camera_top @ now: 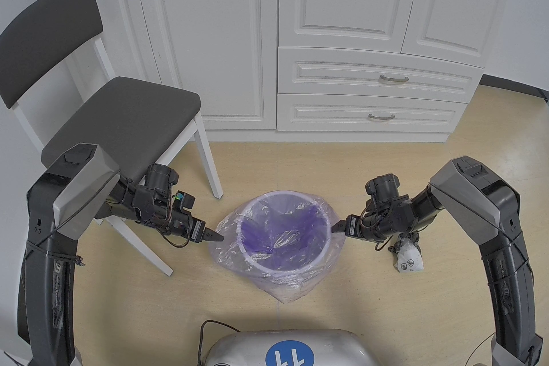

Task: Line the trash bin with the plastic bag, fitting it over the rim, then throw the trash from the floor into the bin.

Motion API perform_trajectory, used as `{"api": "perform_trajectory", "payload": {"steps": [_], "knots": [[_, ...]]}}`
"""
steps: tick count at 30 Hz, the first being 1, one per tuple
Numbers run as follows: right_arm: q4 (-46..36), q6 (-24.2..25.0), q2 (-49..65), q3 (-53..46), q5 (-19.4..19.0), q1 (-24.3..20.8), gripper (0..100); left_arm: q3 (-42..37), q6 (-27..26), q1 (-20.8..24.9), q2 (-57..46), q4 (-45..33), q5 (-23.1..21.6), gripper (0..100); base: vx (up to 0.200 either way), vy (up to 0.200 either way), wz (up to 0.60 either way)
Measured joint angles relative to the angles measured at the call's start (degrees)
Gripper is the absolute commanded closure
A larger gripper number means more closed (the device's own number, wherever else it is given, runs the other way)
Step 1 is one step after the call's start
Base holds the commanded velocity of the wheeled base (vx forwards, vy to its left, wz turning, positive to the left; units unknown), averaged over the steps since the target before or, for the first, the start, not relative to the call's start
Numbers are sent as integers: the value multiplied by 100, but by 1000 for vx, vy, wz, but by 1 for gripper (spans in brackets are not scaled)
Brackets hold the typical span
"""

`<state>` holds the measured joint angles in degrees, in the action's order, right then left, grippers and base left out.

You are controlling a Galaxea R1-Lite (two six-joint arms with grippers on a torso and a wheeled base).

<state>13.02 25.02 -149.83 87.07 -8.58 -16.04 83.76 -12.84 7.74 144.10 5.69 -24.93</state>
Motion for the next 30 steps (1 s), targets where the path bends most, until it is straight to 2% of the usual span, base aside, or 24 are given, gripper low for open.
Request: {"api": "perform_trajectory", "payload": {"steps": [5,11,18,24,30], "knots": [[-837,161,-107,522,18,11,0,-113,-374,-91,-37,-154,-208,0,0,0,0],[-1223,460,-251,1040,49,22,0,77,-840,-133,135,-469,-235,0,0,0,0],[-1242,578,-374,1230,330,4,0,667,-827,-72,438,-1070,11,0,0,0,0],[-1234,550,-262,968,533,4,0,1064,-768,88,610,-1326,115,0,0,0,0],[-1209,101,-44,552,590,83,0,1626,-634,223,813,-1395,523,0,0,0,0]]}}
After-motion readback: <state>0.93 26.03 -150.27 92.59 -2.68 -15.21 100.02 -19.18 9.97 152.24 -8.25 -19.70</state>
